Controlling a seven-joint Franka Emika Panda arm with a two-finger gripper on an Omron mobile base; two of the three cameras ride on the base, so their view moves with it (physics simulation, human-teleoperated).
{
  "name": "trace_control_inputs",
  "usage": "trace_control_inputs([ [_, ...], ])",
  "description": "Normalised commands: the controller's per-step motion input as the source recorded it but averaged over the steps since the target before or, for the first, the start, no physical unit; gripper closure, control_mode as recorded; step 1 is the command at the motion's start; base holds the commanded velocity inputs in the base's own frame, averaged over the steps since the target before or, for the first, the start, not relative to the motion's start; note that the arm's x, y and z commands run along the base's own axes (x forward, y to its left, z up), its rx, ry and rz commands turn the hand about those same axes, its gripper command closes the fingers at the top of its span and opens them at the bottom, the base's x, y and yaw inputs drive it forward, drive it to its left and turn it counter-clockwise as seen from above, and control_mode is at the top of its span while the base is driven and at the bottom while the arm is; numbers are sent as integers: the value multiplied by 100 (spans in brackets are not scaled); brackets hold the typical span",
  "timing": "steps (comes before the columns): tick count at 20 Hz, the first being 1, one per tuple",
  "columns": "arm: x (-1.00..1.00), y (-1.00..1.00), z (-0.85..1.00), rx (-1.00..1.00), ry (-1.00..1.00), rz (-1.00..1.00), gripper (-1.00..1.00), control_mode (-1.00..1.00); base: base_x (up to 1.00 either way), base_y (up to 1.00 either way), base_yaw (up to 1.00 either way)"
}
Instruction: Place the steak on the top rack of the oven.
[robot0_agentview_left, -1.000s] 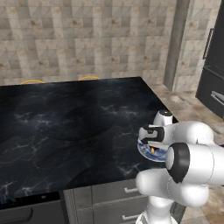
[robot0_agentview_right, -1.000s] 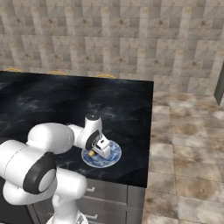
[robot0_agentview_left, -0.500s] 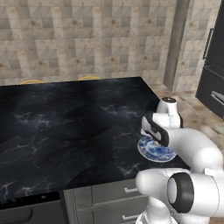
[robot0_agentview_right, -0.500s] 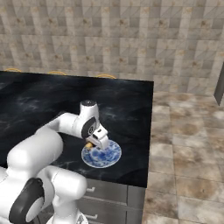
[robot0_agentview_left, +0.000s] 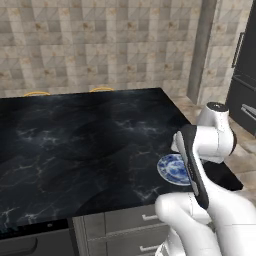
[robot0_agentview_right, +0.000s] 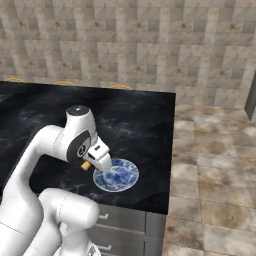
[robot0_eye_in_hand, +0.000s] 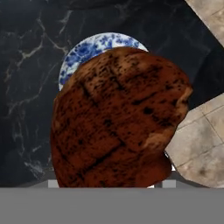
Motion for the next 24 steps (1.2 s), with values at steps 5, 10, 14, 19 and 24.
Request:
trace_control_inputs([
  [5, -87, 17, 44, -9, -13, 0, 100, -100, 0, 0, 0],
  [10, -22, 4, 0, -5, 0, 1, 100, -100, 0, 0, 0],
  [14, 0, 0, 0, 0, 0, 0, 100, -100, 0, 0, 0],
  [19, -1, 0, -1, 0, 0, -2, 100, 100, -1, -12, 0],
  [24, 0, 0, 0, 0, 0, 0, 100, 100, -2, -99, -2],
])
